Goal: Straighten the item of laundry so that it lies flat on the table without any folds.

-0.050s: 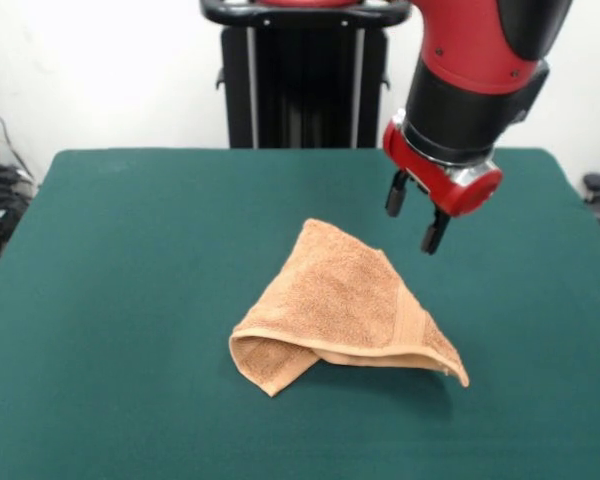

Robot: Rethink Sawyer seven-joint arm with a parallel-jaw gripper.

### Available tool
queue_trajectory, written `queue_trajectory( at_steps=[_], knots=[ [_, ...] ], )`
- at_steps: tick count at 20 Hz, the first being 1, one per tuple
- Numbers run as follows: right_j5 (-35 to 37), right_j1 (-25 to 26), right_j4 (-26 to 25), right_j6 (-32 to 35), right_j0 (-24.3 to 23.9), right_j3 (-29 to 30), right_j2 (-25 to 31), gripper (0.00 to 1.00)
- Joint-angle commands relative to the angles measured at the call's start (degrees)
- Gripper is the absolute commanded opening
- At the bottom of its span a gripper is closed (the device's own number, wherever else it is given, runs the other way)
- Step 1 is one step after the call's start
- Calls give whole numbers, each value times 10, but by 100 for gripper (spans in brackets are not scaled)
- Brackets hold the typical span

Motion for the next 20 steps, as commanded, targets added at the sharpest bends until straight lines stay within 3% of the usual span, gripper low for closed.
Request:
queue_trajectory(
  at_steps=[1,6,20],
  knots=[
    [81,60,7,179,8,-24,19,100],
    [113,74,6,198,5,-50,10,100],
    [100,121,22,216,-6,-92,14,100]
  ],
)
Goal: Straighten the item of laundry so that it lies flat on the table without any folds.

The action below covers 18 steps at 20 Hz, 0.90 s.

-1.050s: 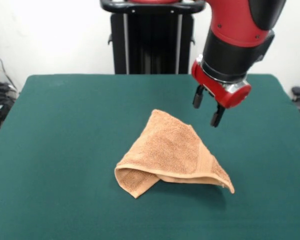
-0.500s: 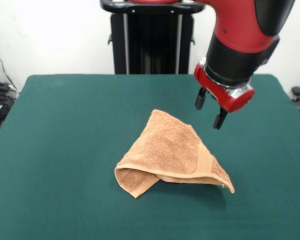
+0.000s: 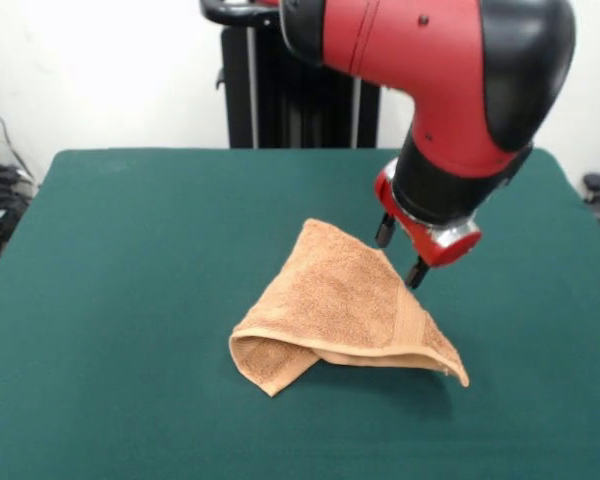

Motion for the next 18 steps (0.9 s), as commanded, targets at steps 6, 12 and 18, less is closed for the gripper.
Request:
queue_trajectory(
  at_steps=[6,12,18],
  knots=[
    [48,28,24,179,4,-20,26,100],
    [56,28,25,180,4,-27,23,100],
    [65,32,26,185,4,-36,22,100]
  ],
)
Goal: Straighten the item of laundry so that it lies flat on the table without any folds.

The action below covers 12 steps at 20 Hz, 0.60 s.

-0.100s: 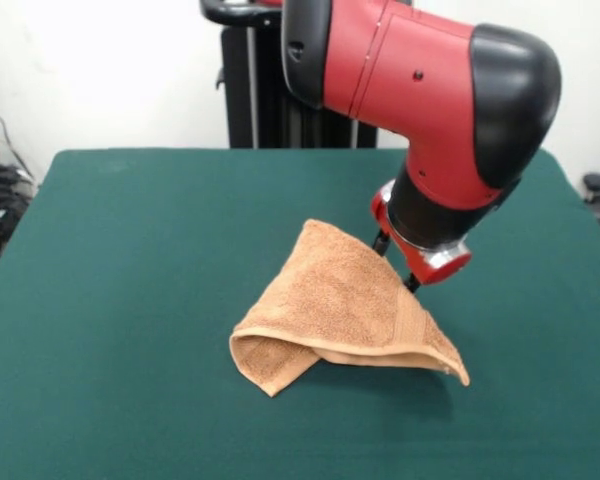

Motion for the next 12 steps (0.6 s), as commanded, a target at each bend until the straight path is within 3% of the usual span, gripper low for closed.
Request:
queue_trajectory(
  at_steps=[1,12],
  knots=[
    [55,1,26,178,4,-19,23,100],
    [90,-9,25,185,6,-33,16,100]
  ],
)
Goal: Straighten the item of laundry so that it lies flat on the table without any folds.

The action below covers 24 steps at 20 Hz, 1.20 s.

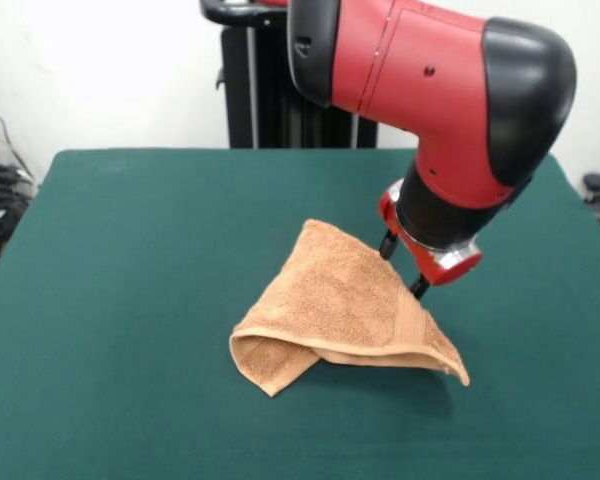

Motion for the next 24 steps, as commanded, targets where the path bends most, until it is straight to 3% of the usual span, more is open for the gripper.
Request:
queue_trajectory(
  at_steps=[1,7,24],
  knots=[
    [81,-11,24,185,6,-18,14,100],
    [118,-26,20,182,4,-27,7,100],
    [214,66,45,242,-28,-228,1,100]
  ],
)
